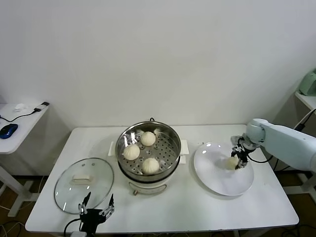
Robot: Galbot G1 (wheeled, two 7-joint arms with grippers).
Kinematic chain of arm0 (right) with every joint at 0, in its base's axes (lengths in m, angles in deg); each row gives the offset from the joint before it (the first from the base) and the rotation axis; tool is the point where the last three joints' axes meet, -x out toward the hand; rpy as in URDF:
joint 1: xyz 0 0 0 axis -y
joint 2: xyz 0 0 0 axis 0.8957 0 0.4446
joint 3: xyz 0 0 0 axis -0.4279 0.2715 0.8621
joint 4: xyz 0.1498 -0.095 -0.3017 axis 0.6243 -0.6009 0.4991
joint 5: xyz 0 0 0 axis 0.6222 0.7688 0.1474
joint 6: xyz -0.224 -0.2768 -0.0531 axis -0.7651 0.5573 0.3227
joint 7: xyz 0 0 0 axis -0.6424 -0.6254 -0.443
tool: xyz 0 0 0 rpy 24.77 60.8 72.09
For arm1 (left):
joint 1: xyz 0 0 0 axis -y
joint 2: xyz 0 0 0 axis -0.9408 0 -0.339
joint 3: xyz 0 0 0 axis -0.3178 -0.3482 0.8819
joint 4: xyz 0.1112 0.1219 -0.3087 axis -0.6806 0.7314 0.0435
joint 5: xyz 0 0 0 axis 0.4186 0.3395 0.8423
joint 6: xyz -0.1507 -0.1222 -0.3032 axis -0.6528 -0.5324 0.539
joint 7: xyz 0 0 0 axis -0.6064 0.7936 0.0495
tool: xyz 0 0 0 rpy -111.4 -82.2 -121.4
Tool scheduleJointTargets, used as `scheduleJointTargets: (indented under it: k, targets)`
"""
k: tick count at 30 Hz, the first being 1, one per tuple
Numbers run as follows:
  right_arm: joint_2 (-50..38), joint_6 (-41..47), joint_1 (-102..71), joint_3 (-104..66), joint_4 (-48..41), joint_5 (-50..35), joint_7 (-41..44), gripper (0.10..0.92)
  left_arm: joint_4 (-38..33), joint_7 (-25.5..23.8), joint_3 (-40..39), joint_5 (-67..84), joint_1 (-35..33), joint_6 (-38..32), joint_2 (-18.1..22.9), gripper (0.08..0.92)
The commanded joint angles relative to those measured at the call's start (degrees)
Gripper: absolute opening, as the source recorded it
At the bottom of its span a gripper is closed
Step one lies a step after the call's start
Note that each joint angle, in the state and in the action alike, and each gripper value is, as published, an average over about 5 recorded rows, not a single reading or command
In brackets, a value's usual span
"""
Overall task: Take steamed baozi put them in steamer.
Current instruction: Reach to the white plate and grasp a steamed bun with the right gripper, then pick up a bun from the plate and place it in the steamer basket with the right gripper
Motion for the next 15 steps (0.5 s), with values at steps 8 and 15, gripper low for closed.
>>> scheduleJointTargets:
  k: [8, 15]
  targets:
    - [1.52, 3.09, 39.69, 26.65, 18.57, -26.54, 2.1, 0.623, -0.44, -0.06, -0.36, -0.19, -0.14, 0.11, -0.02, 0.823]
    - [10.42, 9.6, 55.06, 29.09, 30.33, -45.44, -0.11, 0.625, -1.29, -0.15, -1.19, -0.41, -0.21, 0.25, -0.16, 0.823]
